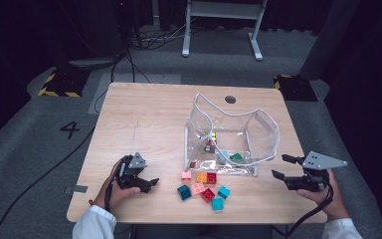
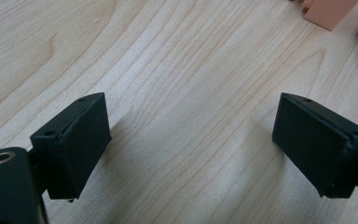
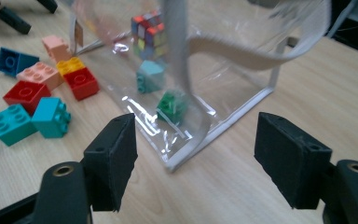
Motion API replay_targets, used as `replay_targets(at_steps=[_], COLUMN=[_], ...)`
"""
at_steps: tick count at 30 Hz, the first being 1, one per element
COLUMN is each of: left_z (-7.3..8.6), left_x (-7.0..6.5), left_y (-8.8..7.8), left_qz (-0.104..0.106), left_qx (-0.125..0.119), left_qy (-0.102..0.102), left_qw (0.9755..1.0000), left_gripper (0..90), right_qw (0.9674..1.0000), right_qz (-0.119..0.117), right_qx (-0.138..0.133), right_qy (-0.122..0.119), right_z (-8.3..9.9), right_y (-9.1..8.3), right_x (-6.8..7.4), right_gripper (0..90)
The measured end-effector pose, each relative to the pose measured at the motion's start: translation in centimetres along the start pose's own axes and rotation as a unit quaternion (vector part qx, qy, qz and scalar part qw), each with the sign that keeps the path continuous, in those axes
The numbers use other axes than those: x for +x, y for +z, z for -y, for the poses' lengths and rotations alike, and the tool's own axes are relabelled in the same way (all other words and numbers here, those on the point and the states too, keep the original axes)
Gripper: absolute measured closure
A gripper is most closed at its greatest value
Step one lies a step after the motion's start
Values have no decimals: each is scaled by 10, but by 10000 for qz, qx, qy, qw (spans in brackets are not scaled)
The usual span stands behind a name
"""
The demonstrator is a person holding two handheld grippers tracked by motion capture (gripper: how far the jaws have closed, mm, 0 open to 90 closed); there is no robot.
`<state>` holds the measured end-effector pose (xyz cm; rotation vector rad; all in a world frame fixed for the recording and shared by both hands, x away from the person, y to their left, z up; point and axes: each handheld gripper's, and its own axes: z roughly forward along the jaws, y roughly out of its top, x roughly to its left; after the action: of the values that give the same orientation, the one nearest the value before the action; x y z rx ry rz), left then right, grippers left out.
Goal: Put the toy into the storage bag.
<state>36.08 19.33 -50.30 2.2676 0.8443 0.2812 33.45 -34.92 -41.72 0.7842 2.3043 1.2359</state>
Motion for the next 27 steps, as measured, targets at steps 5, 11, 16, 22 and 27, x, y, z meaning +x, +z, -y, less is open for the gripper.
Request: replay_targets(at_steps=[5, 11, 16, 22, 27], left_z=[0, 0, 0, 0, 0], left_x=[0, 0, 0, 0, 0], left_y=[0, 0, 0, 0, 0], left_qz=[2, -27, -24, 7, 5], left_qx=[-4, -1, 0, 5, 6], left_qy=[-1, 16, 17, 2, -2], left_qw=[10000, 10000, 10000, 10000, 10000], left_gripper=[113, 113, 114, 114, 114], right_qw=[9993, 9967, 9936, 9892, 9886], right_qz=[-300, -671, -902, -1224, -1273], right_qx=[191, 461, 672, 751, 737], right_qy=[81, 62, -111, -285, -328], right_z=[21, 36, 39, 36, 32], right_y=[18, 41, 59, 77, 86], right_x=[16, 36, 52, 73, 83], right_gripper=[317, 326, 327, 330, 352])
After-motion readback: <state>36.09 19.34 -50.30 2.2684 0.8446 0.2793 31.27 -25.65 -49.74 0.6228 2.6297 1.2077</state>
